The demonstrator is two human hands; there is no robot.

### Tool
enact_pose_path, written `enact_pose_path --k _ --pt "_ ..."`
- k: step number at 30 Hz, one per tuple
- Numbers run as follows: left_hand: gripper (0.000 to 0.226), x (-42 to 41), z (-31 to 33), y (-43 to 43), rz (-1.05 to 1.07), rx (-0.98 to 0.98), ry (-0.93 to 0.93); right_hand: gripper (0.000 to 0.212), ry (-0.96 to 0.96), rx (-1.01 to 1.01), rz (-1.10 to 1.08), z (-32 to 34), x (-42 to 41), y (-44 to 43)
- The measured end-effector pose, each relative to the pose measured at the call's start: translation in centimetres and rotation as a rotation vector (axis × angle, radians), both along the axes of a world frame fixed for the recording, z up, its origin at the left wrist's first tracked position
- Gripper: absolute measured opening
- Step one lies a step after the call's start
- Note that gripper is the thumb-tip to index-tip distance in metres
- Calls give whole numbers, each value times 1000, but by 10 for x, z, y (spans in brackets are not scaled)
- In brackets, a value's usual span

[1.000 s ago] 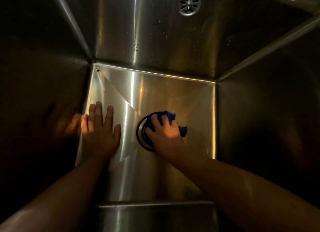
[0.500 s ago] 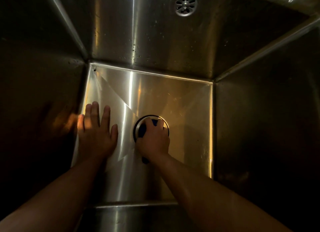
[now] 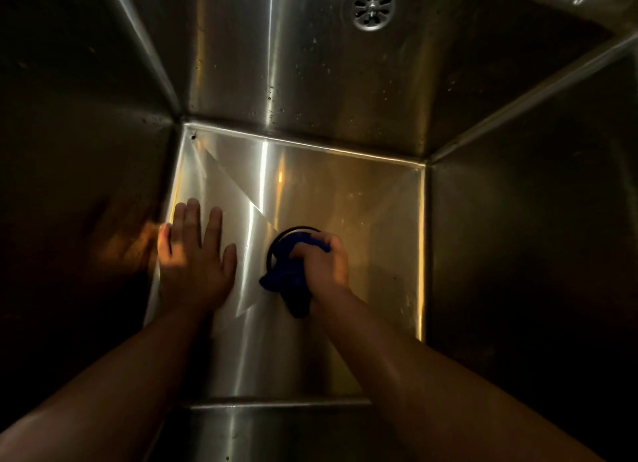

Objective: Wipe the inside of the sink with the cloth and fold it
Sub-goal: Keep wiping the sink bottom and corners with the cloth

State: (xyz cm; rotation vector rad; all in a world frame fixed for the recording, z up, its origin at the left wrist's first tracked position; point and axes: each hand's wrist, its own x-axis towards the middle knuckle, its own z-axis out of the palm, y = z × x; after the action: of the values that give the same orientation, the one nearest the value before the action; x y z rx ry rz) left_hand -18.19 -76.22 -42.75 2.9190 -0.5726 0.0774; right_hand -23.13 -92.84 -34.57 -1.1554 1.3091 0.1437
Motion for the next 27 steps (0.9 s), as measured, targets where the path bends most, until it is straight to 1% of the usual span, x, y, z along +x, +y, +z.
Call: enact_pose_path --k 2,3,5,6,7,8,9,10,11,12,13,14,15,17,18,19,20,21,22,24,25,26,27 --pt "56 0 6 -1 3 -34 43 30 -65 59 21 11 -1 -6" --pt "54 1 12 -2 13 -81 81 30 -99 78 18 16 -2 -7" --pt "47 4 27 -7 63 -225 166 30 -176 74 -6 25 -5 -4" --pt "42 5 38 -11 145 -323 224 32 -202 41 1 28 -5 1" --pt "38 6 51 -16 256 -485 330 36 -216 7 28 32 -3 6" --pt "36 7 69 -22 421 -700 504 41 -233 -18 69 35 -1 12" --pt "39 8 86 -28 607 -939 746 45 -260 -27 116 39 1 19" --pt "43 9 100 -32 742 -1119 1011 47 -292 -23 176 43 2 26" --pt "44 7 111 -32 793 -1209 1210 49 -316 -27 252 43 2 33" --pt "36 8 118 -30 751 -1207 1329 52 -326 -46 342 43 1 39" --pt "29 12 124 -27 686 -1159 1359 57 -330 -71 429 42 0 44" --pt "32 15 124 -21 653 -1108 1302 61 -338 -69 481 40 -1 47" --pt "39 20 124 -15 638 -1056 1206 64 -346 -21 499 38 -2 49" --pt "47 25 121 -4 562 -879 892 62 -367 159 502 31 -4 53" --pt "50 25 121 -2 494 -772 712 60 -360 199 560 27 -5 55" --pt "52 24 120 0 425 -679 571 61 -337 162 685 23 -6 57" --pt "54 21 116 2 362 -605 491 63 -305 77 809 19 -7 59" --pt "56 19 111 3 315 -549 473 65 -250 -55 903 15 -8 58" --pt "56 17 103 4 280 -488 499 65 -182 -174 949 12 -9 55" --pt "57 16 85 8 218 -277 571 58 -75 -302 946 6 -13 43" --pt "59 16 77 10 222 -182 547 52 -56 -337 931 4 -16 34" --pt "61 14 70 11 251 -127 489 46 -50 -373 914 2 -19 24" --pt "61 11 66 11 293 -123 415 41 -34 -424 901 1 -23 13"
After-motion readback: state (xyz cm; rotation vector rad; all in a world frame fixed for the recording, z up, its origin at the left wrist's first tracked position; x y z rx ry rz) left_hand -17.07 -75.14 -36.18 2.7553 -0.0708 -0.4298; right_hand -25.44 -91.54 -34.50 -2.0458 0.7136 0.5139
